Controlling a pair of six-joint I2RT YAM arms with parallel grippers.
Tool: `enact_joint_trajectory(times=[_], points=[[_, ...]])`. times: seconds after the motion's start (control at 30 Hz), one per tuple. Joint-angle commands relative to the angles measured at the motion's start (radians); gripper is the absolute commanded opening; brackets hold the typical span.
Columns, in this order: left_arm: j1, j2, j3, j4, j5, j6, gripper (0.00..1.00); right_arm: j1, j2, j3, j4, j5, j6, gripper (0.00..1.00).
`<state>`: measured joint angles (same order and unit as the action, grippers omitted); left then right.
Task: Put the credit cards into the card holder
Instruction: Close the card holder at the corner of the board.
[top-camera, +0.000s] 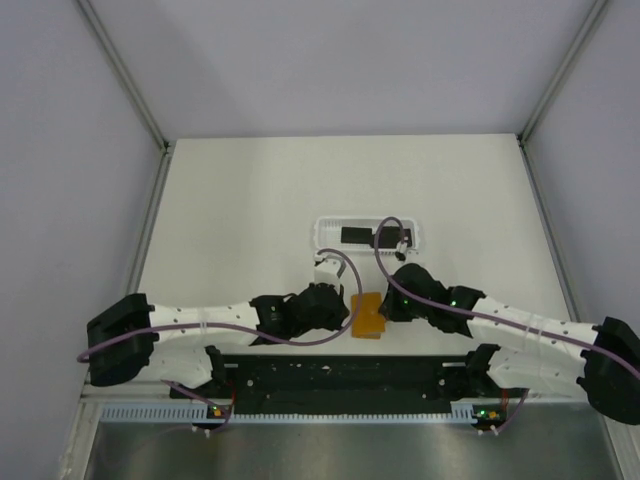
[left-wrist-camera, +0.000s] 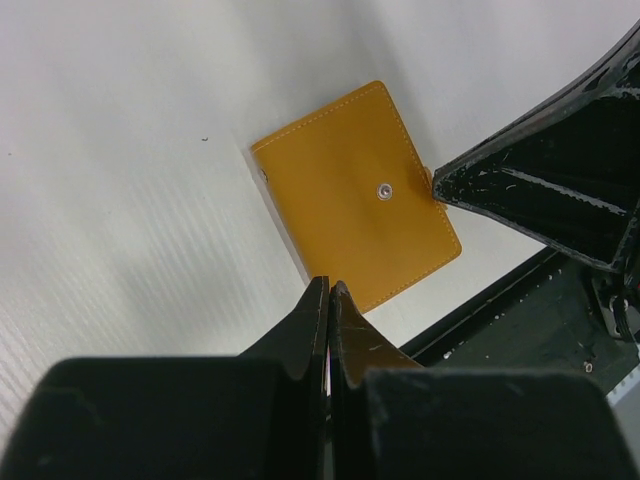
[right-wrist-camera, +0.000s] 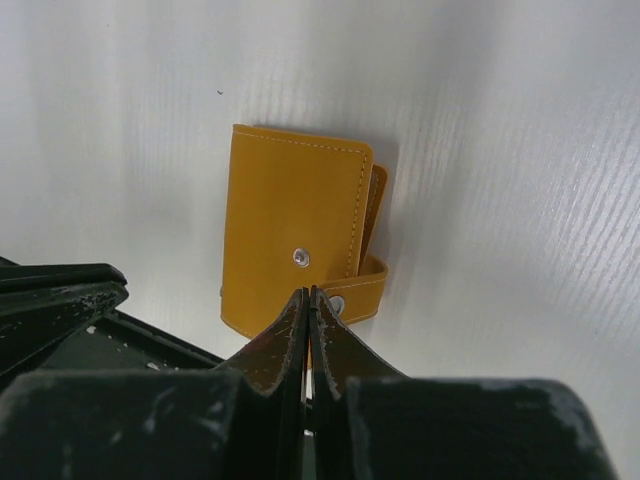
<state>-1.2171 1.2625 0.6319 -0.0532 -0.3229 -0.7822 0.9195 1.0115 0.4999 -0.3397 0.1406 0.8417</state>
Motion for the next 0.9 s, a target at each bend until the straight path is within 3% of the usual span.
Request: enact_joint_trajectory(times=[0.0,0.57,0.7,0.87], points=[[0.011,0.038,0.029,0.077,0.022,0.024,0.00,-0.008,0.042,0.014,0.096,0.002,0.017,0.00],[0.042,0.135,-0.005,0.153,0.068,0.009,0.00,-0.010,0.160,-0.014,0.265,-0.035,0.066,0.00],[0.047,0.130,-0.009,0.156,0.068,0.011,0.00,-0.011,0.124,-0.011,0.248,-0.026,0.053,0.00],[0.050,0.132,-0.011,0.158,0.071,0.012,0.00,-0.010,-0.019,0.012,0.107,0.069,0.010,0.36]])
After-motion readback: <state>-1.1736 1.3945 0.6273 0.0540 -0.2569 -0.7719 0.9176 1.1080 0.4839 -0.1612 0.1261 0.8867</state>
